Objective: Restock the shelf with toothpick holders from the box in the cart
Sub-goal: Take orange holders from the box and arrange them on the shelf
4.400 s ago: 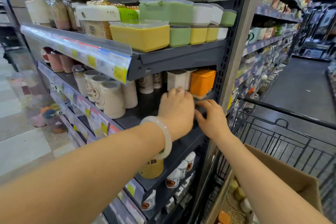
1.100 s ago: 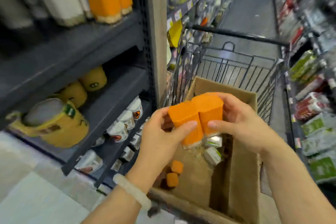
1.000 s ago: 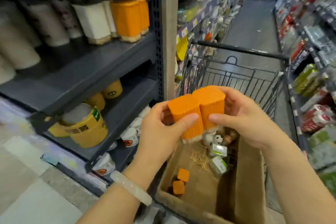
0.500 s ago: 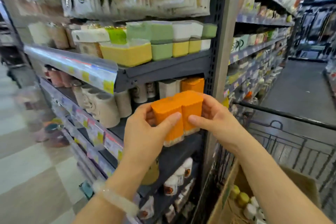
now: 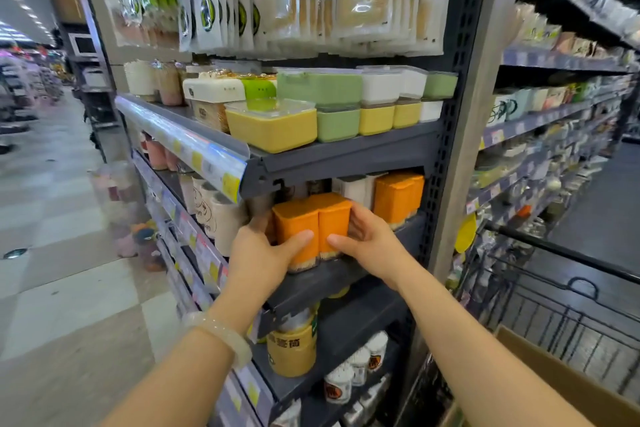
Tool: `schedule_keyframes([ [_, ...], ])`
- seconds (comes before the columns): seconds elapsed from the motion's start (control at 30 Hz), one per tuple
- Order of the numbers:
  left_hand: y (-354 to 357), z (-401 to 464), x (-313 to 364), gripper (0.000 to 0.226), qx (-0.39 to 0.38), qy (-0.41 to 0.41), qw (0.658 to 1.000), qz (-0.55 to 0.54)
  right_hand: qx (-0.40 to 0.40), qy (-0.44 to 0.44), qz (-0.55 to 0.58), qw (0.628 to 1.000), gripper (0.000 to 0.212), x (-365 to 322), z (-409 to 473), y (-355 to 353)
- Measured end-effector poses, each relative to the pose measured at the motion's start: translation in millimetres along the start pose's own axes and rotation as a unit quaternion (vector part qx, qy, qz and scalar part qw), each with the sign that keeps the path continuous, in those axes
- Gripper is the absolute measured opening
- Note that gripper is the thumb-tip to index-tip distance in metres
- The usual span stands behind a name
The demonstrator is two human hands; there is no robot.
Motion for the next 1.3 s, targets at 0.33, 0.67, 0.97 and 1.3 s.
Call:
schedule_keyframes([
  [0.33,5,3,2,0.045,0.027,-0.024,0.969,0.245,0.09,-0.021,-0.115,0.989,0.058,8,2,3],
  [0.67,21,23,5,0.055,0.02,-0.018,0.951,0.307,0.151,0.026,-0.157,0.976,0.056,4,18,1],
  [0.97,23,31,3,0.043,0.038,-0.009,0.945,0.325,0.182,0.034,-0.149,0.971,0.06,4,17,3],
  [1.3,27,35,3,0.042,0.043,0.006,0.93,0.365,0.172,0.046,-0.209,0.962,0.059,6,24,6],
])
Point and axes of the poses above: each hand's wrist, its own z-axis towards the middle knuckle, its own y-axis out of the palm, x = y × z, the point moved 4 cm from there along z, towards the middle knuckle, and after that the axes turned 5 degrees about -y, right-handed, at the moved point
